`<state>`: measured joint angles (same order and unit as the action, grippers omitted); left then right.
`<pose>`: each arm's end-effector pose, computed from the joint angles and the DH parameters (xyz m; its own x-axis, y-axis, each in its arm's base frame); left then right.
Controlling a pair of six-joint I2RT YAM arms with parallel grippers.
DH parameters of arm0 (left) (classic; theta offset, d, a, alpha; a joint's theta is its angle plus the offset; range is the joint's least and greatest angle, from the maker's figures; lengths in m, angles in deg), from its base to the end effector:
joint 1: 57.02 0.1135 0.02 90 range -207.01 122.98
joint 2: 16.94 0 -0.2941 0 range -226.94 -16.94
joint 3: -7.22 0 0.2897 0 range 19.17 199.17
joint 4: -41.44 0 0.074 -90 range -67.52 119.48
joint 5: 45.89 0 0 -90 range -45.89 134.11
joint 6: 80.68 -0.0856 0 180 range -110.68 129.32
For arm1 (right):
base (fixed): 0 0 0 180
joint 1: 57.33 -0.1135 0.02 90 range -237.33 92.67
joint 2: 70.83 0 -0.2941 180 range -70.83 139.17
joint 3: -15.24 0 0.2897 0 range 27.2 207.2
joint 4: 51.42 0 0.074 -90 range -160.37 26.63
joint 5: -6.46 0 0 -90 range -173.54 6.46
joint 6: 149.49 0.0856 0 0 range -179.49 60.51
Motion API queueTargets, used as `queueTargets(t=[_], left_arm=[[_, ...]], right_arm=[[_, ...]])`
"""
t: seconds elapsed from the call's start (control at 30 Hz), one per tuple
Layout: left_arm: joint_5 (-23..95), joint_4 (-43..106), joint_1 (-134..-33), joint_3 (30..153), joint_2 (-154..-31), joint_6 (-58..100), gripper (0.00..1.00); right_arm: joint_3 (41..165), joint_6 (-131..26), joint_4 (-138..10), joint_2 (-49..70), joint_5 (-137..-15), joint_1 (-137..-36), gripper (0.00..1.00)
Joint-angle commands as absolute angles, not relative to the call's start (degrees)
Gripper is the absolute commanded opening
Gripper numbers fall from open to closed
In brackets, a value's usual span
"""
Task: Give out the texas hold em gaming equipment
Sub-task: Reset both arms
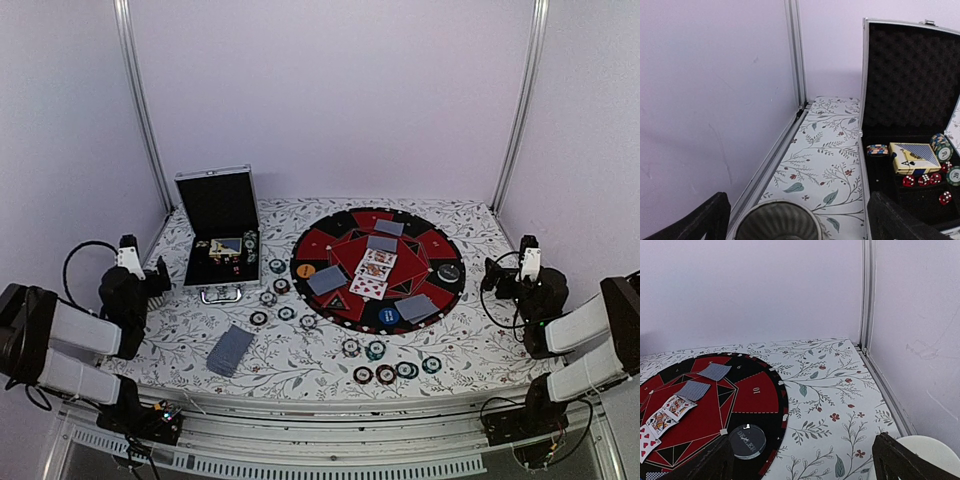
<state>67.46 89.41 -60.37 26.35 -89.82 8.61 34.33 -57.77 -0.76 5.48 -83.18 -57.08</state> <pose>0.2581 0.0189 0.1456 -0.1047 0.0175 -0.9943 -0.3387 0.9394 0.0522 0.2658 -0.0006 0.1374 -0.1142 0.0305 -0.9930 0.0016 0.9995 0.0305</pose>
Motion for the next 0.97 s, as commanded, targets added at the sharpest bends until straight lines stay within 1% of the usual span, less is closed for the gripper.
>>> queueTargets(t=[0.0, 0.07, 0.13, 0.2, 0.3, 0.37, 0.47, 0.53, 0.6, 0.7, 0.93], left_arm=[[61.12, 95.61, -59.40, 30.03, -92.37, 5.96, 0.98], [56.17, 96.35, -59.30, 30.04, -93.09, 6.76, 0.98], [48.28, 105.83, -59.37, 27.13, -95.05, 5.63, 0.98], [49.73, 108.72, -59.32, 26.86, -98.70, 6.39, 0.98], [51.63, 121.03, -59.49, 25.95, -107.42, 5.41, 0.98], [50.70, 111.64, -59.51, 27.73, -104.40, 6.16, 0.98], [51.19, 110.93, -59.32, 29.84, -106.02, 5.78, 0.98], [51.93, 106.44, -59.30, 31.21, -104.89, 6.65, 0.98], [51.94, 107.80, -59.30, 31.38, -105.86, 6.20, 0.98], [51.88, 104.70, -59.29, 32.97, -105.82, 6.28, 0.98], [51.62, 104.54, -59.30, 33.01, -105.88, 6.25, 0.98]], right_arm=[[36.67, -61.39, 13.32, 12.32, -80.12, -56.37, 0.99], [36.40, -61.85, 19.69, 17.10, -78.71, -56.36, 0.99], [37.35, -62.11, 16.46, 16.42, -78.75, -56.28, 0.99], [38.69, -61.85, 14.86, 17.07, -78.49, -56.19, 0.99], [40.72, -62.97, 11.10, 17.19, -75.78, -55.91, 0.99], [41.09, -62.56, 10.69, 17.26, -75.62, -55.60, 0.99], [41.34, -61.97, 10.09, 17.28, -77.34, -55.55, 0.99], [41.43, -61.62, 9.74, 17.24, -77.92, -55.59, 0.99], [41.43, -61.56, 9.79, 17.19, -77.92, -55.62, 0.99], [41.41, -61.59, 9.75, 17.27, -77.94, -55.59, 0.99], [41.35, -61.60, 9.85, 17.19, -78.00, -55.60, 0.99]])
